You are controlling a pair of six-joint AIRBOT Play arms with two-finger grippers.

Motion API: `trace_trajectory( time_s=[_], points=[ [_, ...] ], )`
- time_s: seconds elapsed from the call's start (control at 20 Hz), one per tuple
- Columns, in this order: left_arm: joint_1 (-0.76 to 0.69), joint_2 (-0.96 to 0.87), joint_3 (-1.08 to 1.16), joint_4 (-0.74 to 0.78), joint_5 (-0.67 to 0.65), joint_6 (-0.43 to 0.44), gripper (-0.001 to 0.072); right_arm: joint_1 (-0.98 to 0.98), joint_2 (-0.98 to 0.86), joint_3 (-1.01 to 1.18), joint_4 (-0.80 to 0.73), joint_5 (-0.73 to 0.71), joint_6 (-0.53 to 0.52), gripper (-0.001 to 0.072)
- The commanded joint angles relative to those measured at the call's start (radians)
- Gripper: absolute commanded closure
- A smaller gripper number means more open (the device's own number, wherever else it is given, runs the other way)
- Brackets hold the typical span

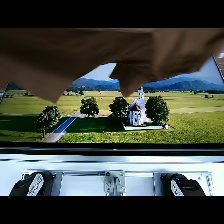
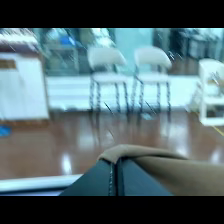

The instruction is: Fold the shirts.

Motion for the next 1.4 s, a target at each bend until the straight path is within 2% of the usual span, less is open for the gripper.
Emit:
trace_trajectory(
  time_s=[0.0,0.3,0.4,0.5,0.6,0.7,0.85,1.0,1.15,1.35],
  points=[
    [0.000,0.106,0.048,0.209,-0.075,-0.086,0.0670,0.001,0.091,0.031,-0.075,0.064,0.048,0.0659],
    [0.000,0.109,-0.038,0.245,-0.318,-0.057,0.0670,0.001,0.036,0.031,-0.084,0.357,0.048,0.0659],
    [0.000,0.108,-0.150,0.245,-0.344,-0.039,0.0670,0.001,-0.038,0.031,-0.117,0.512,0.050,0.0659],
    [0.000,0.098,-0.302,0.245,-0.344,-0.034,0.0671,0.001,-0.144,0.005,-0.151,0.648,0.093,0.0659],
    [-0.001,0.051,-0.480,0.244,-0.338,-0.032,0.0671,0.004,-0.263,-0.080,-0.147,0.683,0.125,0.0659],
    [-0.033,-0.036,-0.631,0.245,-0.280,-0.021,0.0671,0.030,-0.393,-0.191,-0.144,0.596,0.130,0.0659],
    [-0.148,-0.273,-0.702,0.245,-0.086,-0.028,0.0671,0.095,-0.637,-0.245,-0.147,0.328,0.130,0.0660],
    [-0.225,-0.589,-0.599,0.245,0.038,-0.069,0.0670,0.122,-0.840,-0.219,-0.097,-0.005,0.171,0.0659],
    [-0.251,-0.861,-0.416,0.244,0.072,-0.077,0.0670,0.122,-0.953,-0.208,-0.014,-0.283,0.182,0.0660],
    [-0.306,-1.082,-0.239,0.244,0.172,-0.077,0.0670,0.129,-1.051,-0.208,0.013,-0.427,0.168,0.0660]
  ],
)
